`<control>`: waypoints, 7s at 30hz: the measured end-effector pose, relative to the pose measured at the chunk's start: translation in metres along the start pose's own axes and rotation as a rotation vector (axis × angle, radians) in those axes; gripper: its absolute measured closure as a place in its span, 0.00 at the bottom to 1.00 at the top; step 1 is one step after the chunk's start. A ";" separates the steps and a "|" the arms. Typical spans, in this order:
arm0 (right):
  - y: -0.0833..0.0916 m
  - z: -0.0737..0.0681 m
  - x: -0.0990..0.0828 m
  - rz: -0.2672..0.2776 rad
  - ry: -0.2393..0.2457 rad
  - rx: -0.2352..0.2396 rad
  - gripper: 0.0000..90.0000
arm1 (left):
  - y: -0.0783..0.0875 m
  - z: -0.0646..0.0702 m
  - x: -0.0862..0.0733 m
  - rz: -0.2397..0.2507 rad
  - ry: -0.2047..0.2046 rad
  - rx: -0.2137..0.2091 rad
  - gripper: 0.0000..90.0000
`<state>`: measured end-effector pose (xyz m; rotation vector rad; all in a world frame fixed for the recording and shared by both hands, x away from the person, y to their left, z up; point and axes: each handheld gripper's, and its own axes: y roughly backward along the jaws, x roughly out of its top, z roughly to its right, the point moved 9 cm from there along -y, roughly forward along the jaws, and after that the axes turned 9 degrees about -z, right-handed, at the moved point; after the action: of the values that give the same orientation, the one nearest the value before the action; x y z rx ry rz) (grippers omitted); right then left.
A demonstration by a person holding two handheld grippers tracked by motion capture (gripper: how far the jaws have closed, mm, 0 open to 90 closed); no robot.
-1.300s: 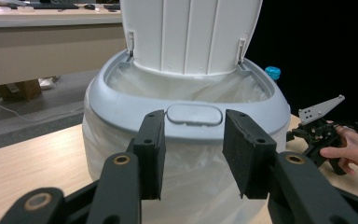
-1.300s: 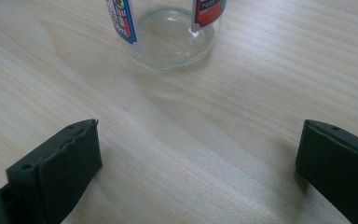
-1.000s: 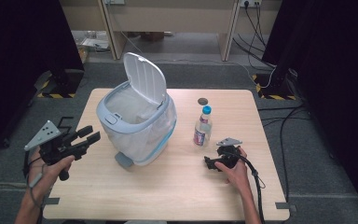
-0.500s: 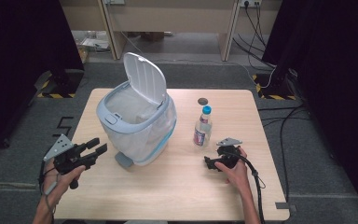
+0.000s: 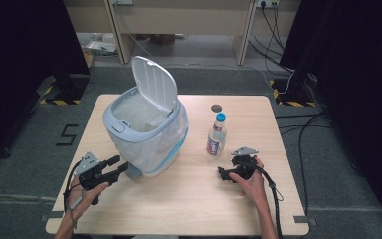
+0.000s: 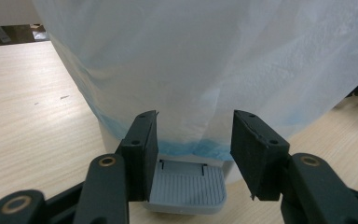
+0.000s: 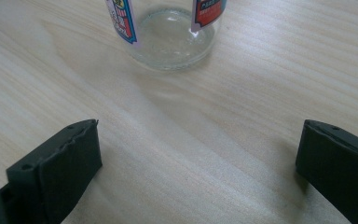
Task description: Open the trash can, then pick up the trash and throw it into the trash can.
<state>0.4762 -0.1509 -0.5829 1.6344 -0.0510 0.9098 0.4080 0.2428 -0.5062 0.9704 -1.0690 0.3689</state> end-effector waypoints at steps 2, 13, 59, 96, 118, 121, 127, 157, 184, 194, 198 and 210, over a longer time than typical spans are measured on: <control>0.000 0.000 0.000 0.000 0.000 0.000 0.00 | -0.001 -0.001 -0.002 -0.005 -0.002 0.002 0.55; 0.000 0.000 0.000 0.000 -0.002 0.000 0.00 | -0.004 -0.008 -0.046 -0.100 0.021 0.009 0.43; 0.031 -0.010 0.033 0.228 0.020 0.028 0.17 | -0.009 -0.017 -0.084 -0.359 -0.032 0.138 0.16; -0.001 -0.016 0.087 0.318 0.024 0.018 0.30 | -0.009 -0.017 -0.084 -0.360 -0.033 0.138 0.15; -0.004 -0.015 0.080 0.329 -0.005 -0.007 0.30 | -0.009 -0.017 -0.084 -0.361 -0.034 0.138 0.15; 0.000 -0.014 0.080 0.326 -0.004 -0.034 0.30 | -0.009 -0.017 -0.084 -0.360 -0.033 0.138 0.15; 0.016 -0.015 0.082 0.340 -0.013 -0.033 0.30 | -0.009 -0.017 -0.084 -0.360 -0.033 0.138 0.15; 0.156 -0.080 0.110 0.380 0.084 0.162 0.30 | -0.009 -0.017 -0.083 -0.363 -0.029 0.144 0.15; 0.214 -0.132 0.176 0.381 0.201 0.303 0.30 | -0.009 -0.018 -0.084 -0.366 -0.029 0.146 0.15; 0.227 -0.137 0.188 0.377 0.227 0.302 0.30 | -0.009 -0.018 -0.083 -0.365 -0.029 0.147 0.15; 0.230 -0.140 0.192 0.382 0.233 0.310 0.30 | -0.009 -0.018 -0.084 -0.365 -0.029 0.146 0.15; 0.242 -0.163 0.209 0.381 0.264 0.366 0.30 | -0.009 -0.018 -0.083 -0.365 -0.028 0.148 0.15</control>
<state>0.4154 0.0074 -0.2661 1.8584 -0.0129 1.4910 0.3850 0.2675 -0.5851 1.2800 -0.8753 0.1353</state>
